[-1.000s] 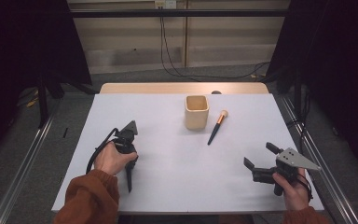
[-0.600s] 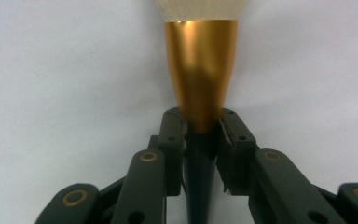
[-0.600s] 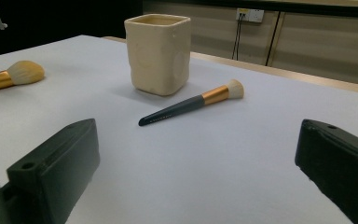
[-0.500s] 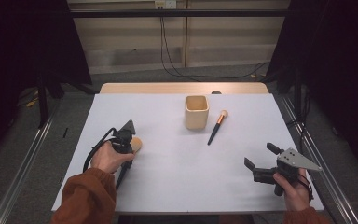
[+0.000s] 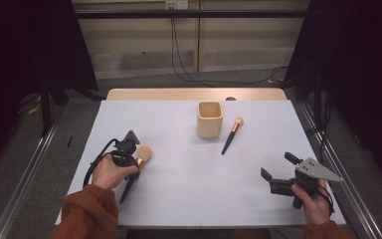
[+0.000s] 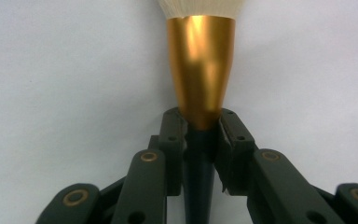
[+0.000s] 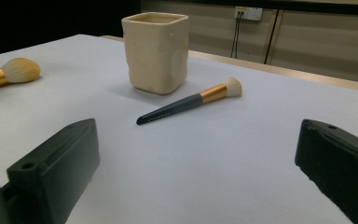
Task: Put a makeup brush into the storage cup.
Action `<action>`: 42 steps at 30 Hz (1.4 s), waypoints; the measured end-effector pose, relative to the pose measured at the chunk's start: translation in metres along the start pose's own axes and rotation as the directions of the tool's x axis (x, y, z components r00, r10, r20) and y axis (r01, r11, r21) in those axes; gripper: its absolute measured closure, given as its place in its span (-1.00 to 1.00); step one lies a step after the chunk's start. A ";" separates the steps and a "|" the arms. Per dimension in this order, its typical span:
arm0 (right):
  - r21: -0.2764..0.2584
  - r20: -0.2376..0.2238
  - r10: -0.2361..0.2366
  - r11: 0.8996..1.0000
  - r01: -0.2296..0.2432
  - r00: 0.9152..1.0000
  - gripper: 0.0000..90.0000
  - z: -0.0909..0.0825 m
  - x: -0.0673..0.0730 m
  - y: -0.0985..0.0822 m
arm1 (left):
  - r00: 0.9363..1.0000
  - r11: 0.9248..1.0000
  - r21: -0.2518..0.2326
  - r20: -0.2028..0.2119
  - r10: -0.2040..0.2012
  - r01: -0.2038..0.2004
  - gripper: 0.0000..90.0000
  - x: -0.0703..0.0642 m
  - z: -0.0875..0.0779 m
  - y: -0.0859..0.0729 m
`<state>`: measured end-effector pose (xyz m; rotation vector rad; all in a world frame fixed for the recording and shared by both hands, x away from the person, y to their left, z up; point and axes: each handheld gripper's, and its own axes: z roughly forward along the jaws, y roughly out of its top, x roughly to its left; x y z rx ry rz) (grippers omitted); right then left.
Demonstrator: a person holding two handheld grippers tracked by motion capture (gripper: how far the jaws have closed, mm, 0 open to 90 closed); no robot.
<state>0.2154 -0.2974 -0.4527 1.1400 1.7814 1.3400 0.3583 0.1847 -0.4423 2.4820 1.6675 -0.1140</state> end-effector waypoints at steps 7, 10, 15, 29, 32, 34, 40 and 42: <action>0.003 0.000 -0.005 1.000 0.005 1.000 -1.00 0.001 0.000 0.000 | 0.996 0.997 -0.075 0.090 0.009 -0.002 0.65 0.012 -0.002 -0.009; 0.001 0.000 -0.002 1.000 0.002 1.000 -1.00 0.001 0.001 0.000 | 0.993 0.994 -0.105 0.113 0.021 -0.009 0.65 0.013 -0.004 -0.012; 0.001 0.000 -0.004 1.000 0.004 1.000 -1.00 0.001 0.000 0.000 | 0.989 0.981 -0.191 0.143 0.047 -0.019 0.65 0.010 -0.009 -0.016; 0.000 0.000 -0.002 1.000 0.002 1.000 -1.00 0.001 0.000 0.000 | 0.974 0.895 -0.445 0.212 0.078 0.025 0.65 0.012 -0.025 -0.026; 0.000 0.000 -0.001 1.000 0.001 1.000 -1.00 0.001 0.000 0.000 | 0.973 0.874 -0.485 0.211 0.092 0.022 0.65 0.011 -0.028 -0.029; -0.001 0.000 -0.001 1.000 0.001 1.000 -1.00 0.001 0.000 0.000 | 0.972 0.866 -0.499 0.219 0.088 0.034 0.65 0.011 -0.030 -0.029; -0.003 0.000 0.001 1.000 -0.001 1.000 -1.00 0.001 0.000 0.001 | 0.980 0.806 -0.591 0.174 0.099 0.023 0.65 0.011 -0.035 -0.033; -0.003 0.001 0.001 1.000 -0.001 1.000 -1.00 0.001 0.000 0.001 | 0.977 0.790 -0.613 0.182 0.107 0.028 0.65 0.011 -0.037 -0.034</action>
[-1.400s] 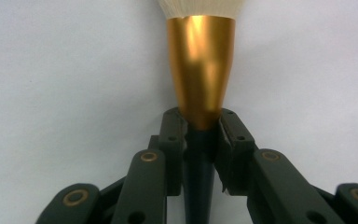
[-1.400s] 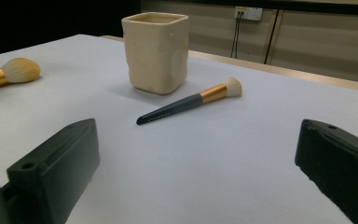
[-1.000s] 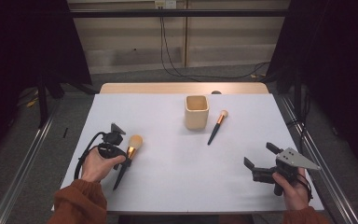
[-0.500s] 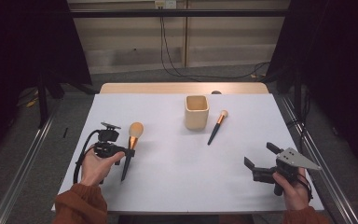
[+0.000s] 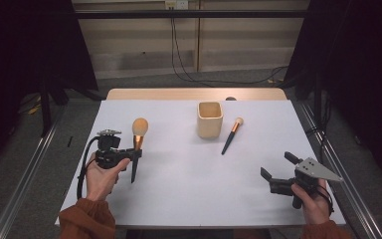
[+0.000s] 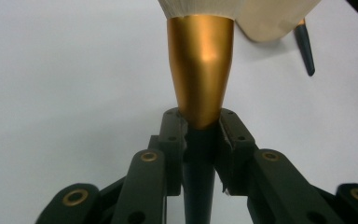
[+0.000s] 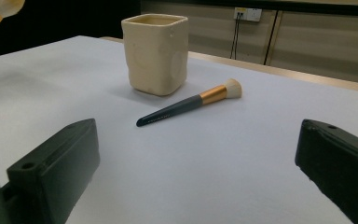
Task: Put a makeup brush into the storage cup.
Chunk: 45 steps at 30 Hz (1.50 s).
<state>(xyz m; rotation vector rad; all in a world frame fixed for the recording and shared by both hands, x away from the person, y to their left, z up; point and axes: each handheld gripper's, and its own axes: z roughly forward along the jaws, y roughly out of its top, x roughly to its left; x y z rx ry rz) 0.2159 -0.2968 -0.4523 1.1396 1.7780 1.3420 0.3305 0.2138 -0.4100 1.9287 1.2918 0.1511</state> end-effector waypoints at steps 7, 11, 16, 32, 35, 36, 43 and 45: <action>-0.003 0.001 -0.002 1.000 0.002 1.000 -1.00 0.000 0.000 0.000 | 0.998 0.996 -0.066 0.017 0.054 -0.052 0.65 -0.007 -0.007 0.001; -0.002 0.001 -0.001 1.000 0.001 1.000 -1.00 0.000 0.000 0.000 | 0.998 0.993 -0.099 0.002 0.067 -0.066 0.65 -0.012 -0.010 0.002; -0.004 0.001 -0.003 1.000 0.003 1.000 -1.00 -0.001 0.000 0.000 | 0.995 0.983 -0.152 0.009 0.103 -0.100 0.65 -0.020 -0.013 0.005; -0.008 0.005 -0.001 1.000 0.002 1.000 -1.00 -0.001 0.001 0.001 | 0.985 0.958 -0.244 0.047 0.167 -0.151 0.65 -0.040 -0.013 0.016; -0.009 0.004 0.001 1.000 -0.001 1.000 -1.00 -0.001 0.001 0.001 | 0.986 0.956 -0.261 0.051 0.156 -0.138 0.65 -0.043 -0.012 0.020; -0.009 0.004 0.001 1.000 -0.001 1.000 -1.00 -0.001 0.001 0.001 | 0.985 0.954 -0.263 0.055 0.161 -0.141 0.65 -0.043 -0.012 0.021; -0.013 0.002 0.000 1.000 0.000 1.000 -1.00 -0.001 0.000 0.001 | 0.979 0.944 -0.287 0.072 0.190 -0.162 0.65 -0.054 -0.010 0.028; -0.012 0.001 -0.001 1.000 0.001 1.000 -1.00 -0.001 0.001 0.001 | 0.980 0.942 -0.297 0.074 0.187 -0.157 0.65 -0.055 -0.009 0.031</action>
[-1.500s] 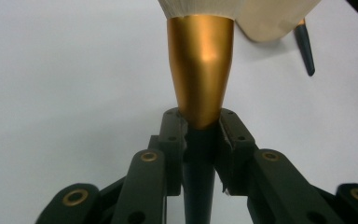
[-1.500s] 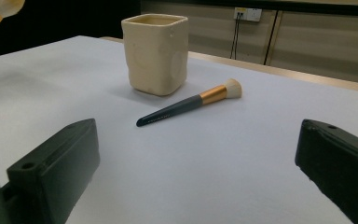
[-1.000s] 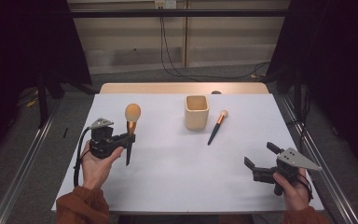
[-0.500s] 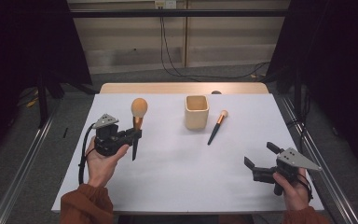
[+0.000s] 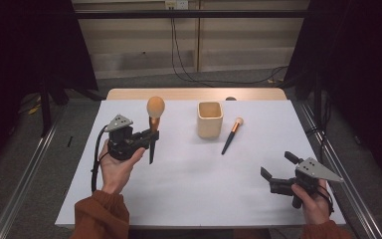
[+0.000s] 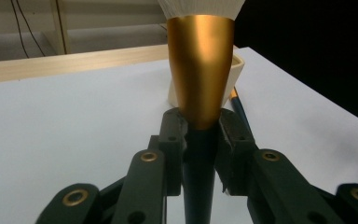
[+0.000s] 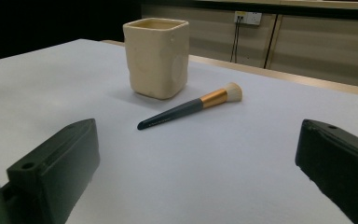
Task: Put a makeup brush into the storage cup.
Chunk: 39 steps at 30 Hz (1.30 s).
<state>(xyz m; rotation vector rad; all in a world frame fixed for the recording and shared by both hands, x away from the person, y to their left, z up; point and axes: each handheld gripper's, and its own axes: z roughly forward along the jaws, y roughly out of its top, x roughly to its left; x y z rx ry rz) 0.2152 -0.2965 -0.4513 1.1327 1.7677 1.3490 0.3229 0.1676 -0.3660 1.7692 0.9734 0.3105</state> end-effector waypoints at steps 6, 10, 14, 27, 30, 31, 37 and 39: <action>0.000 0.002 0.000 1.000 0.000 1.000 -1.00 0.000 0.000 0.000 | 1.000 1.000 -0.014 0.012 -0.006 0.007 0.65 -0.006 0.008 0.007; 0.001 -0.003 0.000 1.000 0.000 1.000 -1.00 0.000 0.000 0.000 | 1.000 1.000 -0.019 0.028 0.000 0.001 0.65 -0.010 0.015 0.011; -0.002 0.000 0.001 1.000 -0.001 1.000 -1.00 0.000 0.000 0.000 | 0.999 0.999 -0.036 0.038 0.008 -0.007 0.65 -0.014 0.020 0.017; -0.001 -0.003 0.000 1.000 0.000 1.000 -1.00 -0.001 -0.001 0.000 | 0.997 0.995 -0.091 0.064 0.037 -0.031 0.64 -0.026 0.037 0.033; -0.002 -0.001 0.001 1.000 -0.001 1.000 -1.00 -0.001 -0.001 0.000 | 0.997 0.995 -0.090 0.061 0.047 -0.041 0.64 -0.026 0.042 0.035; -0.002 -0.001 0.001 1.000 -0.001 1.000 -1.00 -0.001 -0.001 0.000 | 0.997 0.995 -0.091 0.060 0.055 -0.049 0.64 -0.027 0.043 0.035; -0.002 -0.002 0.001 1.000 -0.001 1.000 -1.00 -0.001 0.000 0.000 | 0.995 0.993 -0.104 0.068 0.066 -0.059 0.64 -0.028 0.054 0.039; -0.002 -0.004 0.002 1.000 -0.002 1.000 -1.00 -0.001 0.000 0.000 | 0.995 0.993 -0.109 0.070 0.064 -0.056 0.64 -0.028 0.058 0.041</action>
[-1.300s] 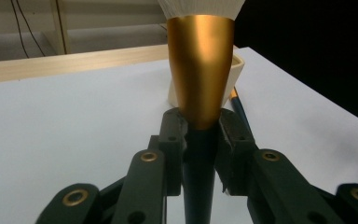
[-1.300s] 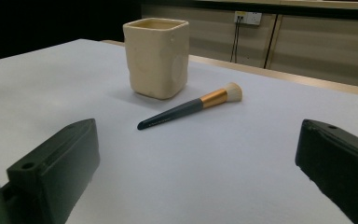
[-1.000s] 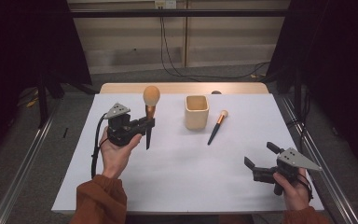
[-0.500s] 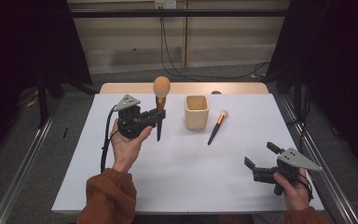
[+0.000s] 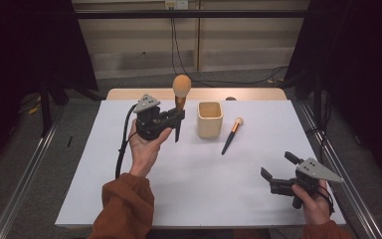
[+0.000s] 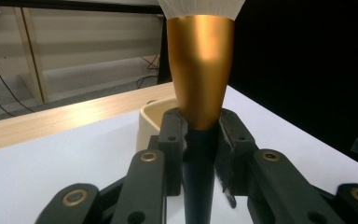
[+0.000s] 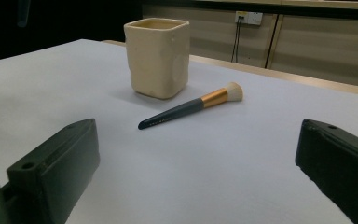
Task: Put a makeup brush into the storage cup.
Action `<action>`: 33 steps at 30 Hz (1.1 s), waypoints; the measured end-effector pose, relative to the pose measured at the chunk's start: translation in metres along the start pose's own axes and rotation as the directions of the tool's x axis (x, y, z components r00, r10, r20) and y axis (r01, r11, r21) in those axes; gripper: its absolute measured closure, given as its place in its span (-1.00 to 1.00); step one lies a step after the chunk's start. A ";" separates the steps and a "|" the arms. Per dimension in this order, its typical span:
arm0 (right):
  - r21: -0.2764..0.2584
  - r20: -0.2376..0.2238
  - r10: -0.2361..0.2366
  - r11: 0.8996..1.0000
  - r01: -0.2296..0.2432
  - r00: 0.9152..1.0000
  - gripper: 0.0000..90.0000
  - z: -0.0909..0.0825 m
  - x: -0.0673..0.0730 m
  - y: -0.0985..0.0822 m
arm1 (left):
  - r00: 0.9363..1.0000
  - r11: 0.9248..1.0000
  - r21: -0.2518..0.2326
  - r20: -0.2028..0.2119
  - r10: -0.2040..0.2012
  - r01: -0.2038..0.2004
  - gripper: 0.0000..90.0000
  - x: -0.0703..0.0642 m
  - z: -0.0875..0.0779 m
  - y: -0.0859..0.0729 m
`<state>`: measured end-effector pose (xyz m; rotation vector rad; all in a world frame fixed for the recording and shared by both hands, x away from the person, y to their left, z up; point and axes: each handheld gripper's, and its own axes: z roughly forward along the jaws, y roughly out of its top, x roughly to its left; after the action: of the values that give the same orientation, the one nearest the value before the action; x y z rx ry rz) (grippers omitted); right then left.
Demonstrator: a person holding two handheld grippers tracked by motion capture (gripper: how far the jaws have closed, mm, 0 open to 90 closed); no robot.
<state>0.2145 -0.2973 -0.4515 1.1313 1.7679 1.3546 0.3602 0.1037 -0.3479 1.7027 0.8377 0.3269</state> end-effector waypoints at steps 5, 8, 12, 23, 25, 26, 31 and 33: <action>-0.001 0.001 0.002 1.000 -0.002 1.000 -1.00 0.000 0.000 0.000 | 1.000 1.000 0.001 0.013 0.006 -0.006 0.64 0.000 0.007 0.005; -0.003 -0.004 -0.004 1.000 0.004 1.000 -1.00 -0.001 0.000 0.000 | 1.000 1.000 -0.010 0.015 0.019 -0.018 0.64 -0.001 0.009 0.010; -0.003 -0.001 0.000 1.000 0.000 1.000 -1.00 -0.001 -0.001 0.000 | 1.000 1.000 -0.031 0.026 0.001 0.000 0.64 0.001 0.011 0.018; -0.003 -0.004 0.005 1.000 -0.005 1.000 -1.00 -0.001 0.000 0.000 | 1.000 0.998 -0.064 0.023 0.020 -0.018 0.64 -0.003 0.028 0.037; -0.003 -0.006 0.005 1.000 -0.005 1.000 -1.00 -0.001 0.000 0.000 | 0.999 0.998 -0.063 0.023 0.028 -0.027 0.64 -0.005 0.031 0.040; -0.003 -0.006 0.006 1.000 -0.006 1.000 -1.00 -0.001 0.000 0.000 | 0.999 0.998 -0.064 0.027 0.026 -0.024 0.64 -0.007 0.033 0.041; -0.005 -0.007 0.007 1.000 -0.007 1.000 -1.00 -0.002 0.000 0.000 | 0.999 0.997 -0.061 0.017 0.044 -0.043 0.64 -0.010 0.044 0.047; -0.005 -0.008 0.005 1.000 -0.005 1.000 -1.00 -0.002 0.000 0.000 | 0.998 0.997 -0.058 0.016 0.054 -0.053 0.64 -0.011 0.049 0.048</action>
<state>0.2127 -0.2983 -0.4512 1.1292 1.7677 1.3678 0.4000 0.0560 -0.3162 1.6744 0.7640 0.3690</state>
